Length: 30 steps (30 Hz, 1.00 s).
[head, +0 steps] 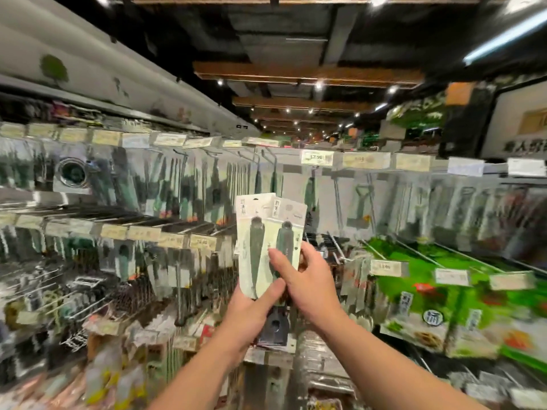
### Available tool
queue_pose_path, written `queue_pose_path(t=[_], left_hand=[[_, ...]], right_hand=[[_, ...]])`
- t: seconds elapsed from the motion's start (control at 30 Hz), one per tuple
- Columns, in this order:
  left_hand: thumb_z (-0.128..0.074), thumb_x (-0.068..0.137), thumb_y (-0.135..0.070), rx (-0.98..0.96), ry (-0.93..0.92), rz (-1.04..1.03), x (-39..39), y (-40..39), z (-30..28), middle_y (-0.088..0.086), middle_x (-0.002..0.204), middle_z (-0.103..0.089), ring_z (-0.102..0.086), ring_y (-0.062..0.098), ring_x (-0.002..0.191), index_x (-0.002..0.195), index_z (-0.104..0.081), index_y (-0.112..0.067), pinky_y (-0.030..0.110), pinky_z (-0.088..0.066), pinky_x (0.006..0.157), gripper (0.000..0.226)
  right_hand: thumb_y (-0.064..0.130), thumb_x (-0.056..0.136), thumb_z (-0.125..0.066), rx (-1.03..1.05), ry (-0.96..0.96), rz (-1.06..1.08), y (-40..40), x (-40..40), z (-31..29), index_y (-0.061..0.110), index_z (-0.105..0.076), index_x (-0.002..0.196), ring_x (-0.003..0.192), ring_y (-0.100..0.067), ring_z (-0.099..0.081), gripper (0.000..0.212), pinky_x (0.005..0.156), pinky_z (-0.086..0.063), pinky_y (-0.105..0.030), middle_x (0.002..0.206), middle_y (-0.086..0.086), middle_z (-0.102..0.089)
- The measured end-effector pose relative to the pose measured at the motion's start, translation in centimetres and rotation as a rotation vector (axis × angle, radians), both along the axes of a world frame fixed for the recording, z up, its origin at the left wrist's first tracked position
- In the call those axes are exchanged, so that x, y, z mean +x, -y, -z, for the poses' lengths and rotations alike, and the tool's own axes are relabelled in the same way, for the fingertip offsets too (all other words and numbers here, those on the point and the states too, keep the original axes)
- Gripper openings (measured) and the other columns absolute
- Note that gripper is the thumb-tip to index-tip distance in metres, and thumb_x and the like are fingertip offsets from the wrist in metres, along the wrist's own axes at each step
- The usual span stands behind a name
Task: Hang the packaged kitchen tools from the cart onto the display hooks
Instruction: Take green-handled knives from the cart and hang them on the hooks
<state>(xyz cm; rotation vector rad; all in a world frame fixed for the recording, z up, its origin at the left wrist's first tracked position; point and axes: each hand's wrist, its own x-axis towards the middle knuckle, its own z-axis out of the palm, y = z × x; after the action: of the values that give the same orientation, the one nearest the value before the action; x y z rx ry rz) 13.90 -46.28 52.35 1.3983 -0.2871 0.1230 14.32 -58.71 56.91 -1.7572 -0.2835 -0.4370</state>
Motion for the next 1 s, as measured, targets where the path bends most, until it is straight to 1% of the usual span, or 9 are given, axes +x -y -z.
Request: queue_pose_path(t=[0.13,0.2,0.3,0.4,0.5,0.57,0.8,0.9,1.0], left_hand=[[-0.086,0.067,-0.057,-0.001,0.010,-0.032,1.5,1.6,0.0,-0.022,0.120,-0.075,-0.069,0.000,0.115,0.130,-0.062,-0.041,0.022,-0.050,0.094,0.069],[-0.086,0.069,-0.058,0.007,-0.002,-0.031,1.8,1.8,-0.1,-0.021,0.121,-0.076,-0.070,0.001,0.115,0.130,-0.062,-0.040,0.026,-0.052,0.097,0.068],[-0.081,0.070,-0.061,-0.030,-0.059,-0.040,2.3,1.7,-0.1,-0.010,0.117,-0.078,-0.073,0.016,0.110,0.131,-0.065,-0.037,0.044,-0.056,0.102,0.066],[-0.082,0.068,-0.059,-0.054,-0.111,-0.042,2.7,1.3,0.0,0.002,0.112,-0.080,-0.074,0.030,0.105,0.130,-0.069,-0.030,0.058,-0.054,0.104,0.070],[-0.080,0.072,-0.054,-0.057,-0.162,-0.035,2.8,1.0,0.1,-0.003,0.112,-0.081,-0.074,0.022,0.112,0.128,-0.071,-0.025,0.049,-0.053,0.106,0.064],[-0.080,0.069,-0.054,-0.059,-0.178,-0.043,2.9,1.0,0.0,-0.006,0.106,-0.082,-0.072,0.016,0.110,0.124,-0.072,-0.024,0.039,-0.054,0.094,0.063],[-0.082,0.078,-0.047,-0.123,-0.213,-0.081,4.3,0.7,0.4,-0.005,0.098,-0.082,-0.072,0.018,0.106,0.116,-0.070,-0.023,0.036,-0.052,0.084,0.046],[-0.082,0.073,-0.049,-0.160,-0.204,-0.059,5.4,0.5,0.2,-0.005,0.099,-0.081,-0.070,0.014,0.104,0.118,-0.067,-0.020,0.037,-0.050,0.086,0.056],[-0.077,0.086,-0.045,-0.204,-0.223,-0.001,6.5,0.7,0.1,-0.008,0.099,-0.061,-0.057,0.004,0.088,0.121,-0.050,-0.017,0.034,-0.042,0.087,0.053]], right_hand=[[0.018,0.092,-0.075,0.117,-0.116,-0.087,2.7,0.6,0.6,0.017,-0.063,0.119,0.096,-0.012,-0.076,0.030,0.082,-0.060,-0.029,0.103,0.004,-0.079],[0.021,0.092,-0.076,0.170,-0.160,-0.095,3.3,1.0,0.8,0.013,-0.059,0.122,0.096,-0.019,-0.076,0.035,0.079,-0.060,-0.034,0.106,-0.003,-0.079],[0.041,0.087,-0.080,0.199,-0.169,-0.068,4.0,1.5,1.0,0.029,-0.056,0.129,0.114,-0.026,-0.071,0.051,0.096,-0.057,-0.053,0.121,-0.003,-0.075],[0.025,0.096,-0.071,0.234,-0.173,-0.112,4.3,1.5,1.1,0.032,-0.055,0.127,0.108,-0.026,-0.074,0.035,0.095,-0.057,-0.056,0.118,-0.003,-0.076],[0.058,0.078,-0.081,0.156,-0.150,-0.055,3.7,1.7,1.4,0.046,-0.048,0.138,0.129,-0.021,-0.062,0.070,0.106,-0.052,-0.053,0.140,0.006,-0.064],[0.076,0.063,-0.080,0.127,-0.144,-0.053,3.7,2.8,2.6,0.052,-0.043,0.143,0.135,-0.020,-0.056,0.091,0.110,-0.048,-0.053,0.147,0.009,-0.057],[0.001,0.095,-0.063,0.096,-0.163,-0.143,3.4,2.7,1.4,0.039,-0.054,0.135,0.098,-0.014,-0.075,0.056,0.087,-0.063,-0.040,0.114,0.006,-0.076],[-0.006,0.093,-0.061,0.070,-0.148,-0.128,3.4,3.4,0.9,0.040,-0.055,0.129,0.094,-0.012,-0.076,0.059,0.082,-0.064,-0.037,0.106,0.008,-0.077],[-0.005,0.092,-0.063,0.039,-0.143,-0.106,3.4,4.9,0.9,0.042,-0.052,0.129,0.096,-0.008,-0.075,0.060,0.085,-0.063,-0.036,0.108,0.009,-0.075]])
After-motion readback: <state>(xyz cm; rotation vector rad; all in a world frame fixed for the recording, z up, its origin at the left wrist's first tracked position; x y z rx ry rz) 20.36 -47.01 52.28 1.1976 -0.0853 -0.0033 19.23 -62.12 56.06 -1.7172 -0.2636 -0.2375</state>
